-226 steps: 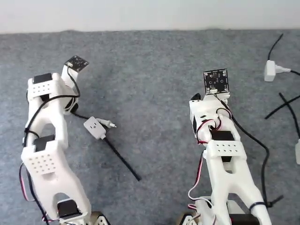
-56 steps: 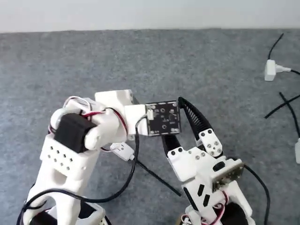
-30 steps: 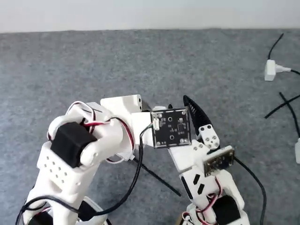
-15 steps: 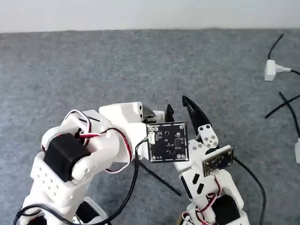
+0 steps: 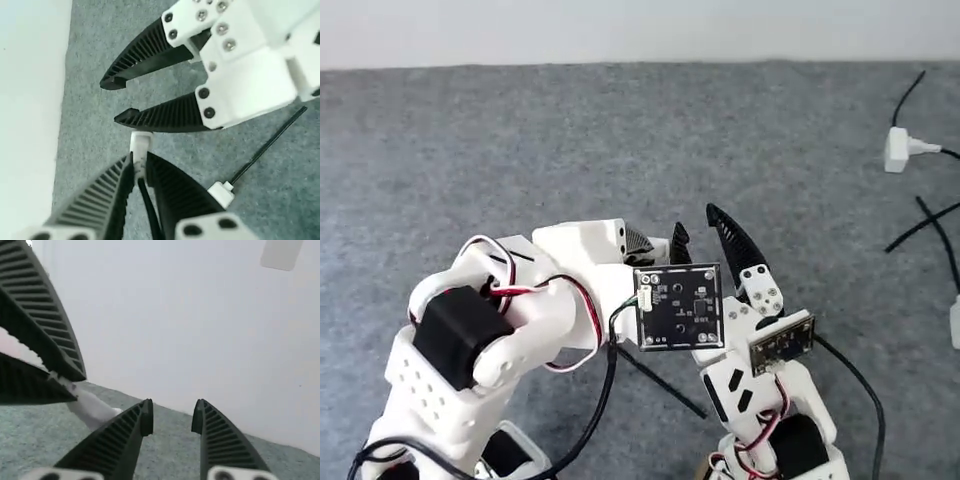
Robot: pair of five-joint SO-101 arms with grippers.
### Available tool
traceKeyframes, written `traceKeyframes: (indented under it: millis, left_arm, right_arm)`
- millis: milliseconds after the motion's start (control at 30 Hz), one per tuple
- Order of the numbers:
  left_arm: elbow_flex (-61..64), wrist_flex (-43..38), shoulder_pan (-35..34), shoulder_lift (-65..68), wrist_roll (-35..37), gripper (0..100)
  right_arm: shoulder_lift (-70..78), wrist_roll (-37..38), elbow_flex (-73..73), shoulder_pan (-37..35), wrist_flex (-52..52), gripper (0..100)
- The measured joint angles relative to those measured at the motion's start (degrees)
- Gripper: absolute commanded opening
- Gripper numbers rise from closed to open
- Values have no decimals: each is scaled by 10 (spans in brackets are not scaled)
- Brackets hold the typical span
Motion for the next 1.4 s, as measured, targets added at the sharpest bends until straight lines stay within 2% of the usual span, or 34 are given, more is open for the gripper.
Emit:
traceKeyframes:
  millis: [133,433,667,833,900,1000,1200,1400]
  left_arm:
    - [0,0,-3,0,0,12]
    - [5,0,-62,0,-14,12]
    - [82,0,-89,0,-62,12]
    - [142,0,-118,0,-107,11]
    - [173,-10,-118,0,-74,9]
    - [238,-68,-122,0,21,9]
    - [384,-230,-123,0,280,9]
    - [422,-324,-189,0,358,10]
  right_arm:
    - [1,0,1,22,-4,162]
    - [4,-12,1,113,-4,162]
    - [1,-50,18,177,4,162]
    - [8,-47,56,184,10,162]
    - [8,-41,63,184,11,162]
    - [8,-36,76,184,9,162]
    - [9,-33,101,184,-24,162]
    - [9,-33,101,183,-25,162]
